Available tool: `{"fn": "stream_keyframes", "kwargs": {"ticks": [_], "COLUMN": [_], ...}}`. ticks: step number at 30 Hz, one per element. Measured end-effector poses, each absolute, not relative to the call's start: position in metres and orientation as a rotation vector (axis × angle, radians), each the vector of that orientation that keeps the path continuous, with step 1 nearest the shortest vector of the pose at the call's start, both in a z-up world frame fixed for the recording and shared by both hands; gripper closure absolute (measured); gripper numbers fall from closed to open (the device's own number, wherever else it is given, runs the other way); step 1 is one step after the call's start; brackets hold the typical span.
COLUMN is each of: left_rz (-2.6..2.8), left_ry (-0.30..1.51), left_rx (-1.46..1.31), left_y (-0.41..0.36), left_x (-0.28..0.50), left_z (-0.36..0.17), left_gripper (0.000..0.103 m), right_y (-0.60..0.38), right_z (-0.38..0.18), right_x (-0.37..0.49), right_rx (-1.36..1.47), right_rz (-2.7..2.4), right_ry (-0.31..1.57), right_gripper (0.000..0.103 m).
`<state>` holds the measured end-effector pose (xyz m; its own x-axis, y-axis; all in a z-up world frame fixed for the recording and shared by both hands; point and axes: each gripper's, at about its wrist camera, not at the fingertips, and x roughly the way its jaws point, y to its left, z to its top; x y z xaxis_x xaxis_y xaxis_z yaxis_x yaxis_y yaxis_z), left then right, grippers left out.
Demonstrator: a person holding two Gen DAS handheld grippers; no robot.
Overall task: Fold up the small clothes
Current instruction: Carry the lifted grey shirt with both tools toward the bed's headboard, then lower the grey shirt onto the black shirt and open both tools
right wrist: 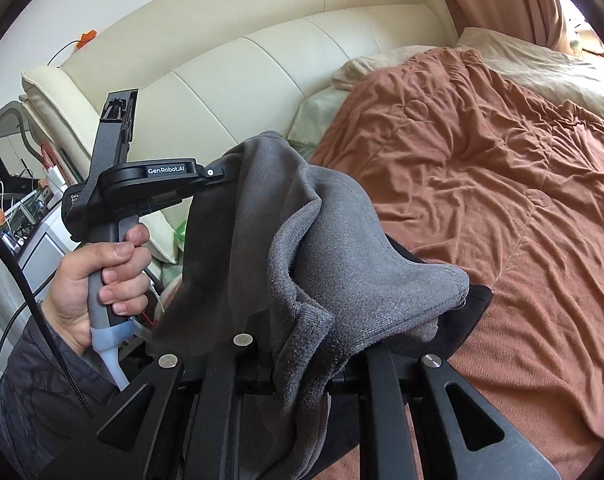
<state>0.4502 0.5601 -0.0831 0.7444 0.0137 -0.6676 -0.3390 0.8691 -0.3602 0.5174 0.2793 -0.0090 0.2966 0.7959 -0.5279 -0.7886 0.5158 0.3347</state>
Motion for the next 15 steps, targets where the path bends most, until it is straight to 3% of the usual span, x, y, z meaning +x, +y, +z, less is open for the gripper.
{"fn": "stream_keyframes", "kwargs": {"ticks": [9,15], "left_rz": [0.256,0.293], "left_ry": [0.93,0.952], "left_rx": [-0.463,-0.424], "left_y": [0.56,0.563], "left_x": [0.509,0.515], "left_z": [-0.164,-0.174], "left_gripper": [0.093,0.086], "right_y": [0.304,0.303], "right_z": [-0.071,-0.102], "right_x": [0.58,0.611], "right_rx": [0.098,0.19], "right_rz": [1.041,1.051], "right_ry": [0.848,0.927], "right_gripper": [0.089,0.088]}}
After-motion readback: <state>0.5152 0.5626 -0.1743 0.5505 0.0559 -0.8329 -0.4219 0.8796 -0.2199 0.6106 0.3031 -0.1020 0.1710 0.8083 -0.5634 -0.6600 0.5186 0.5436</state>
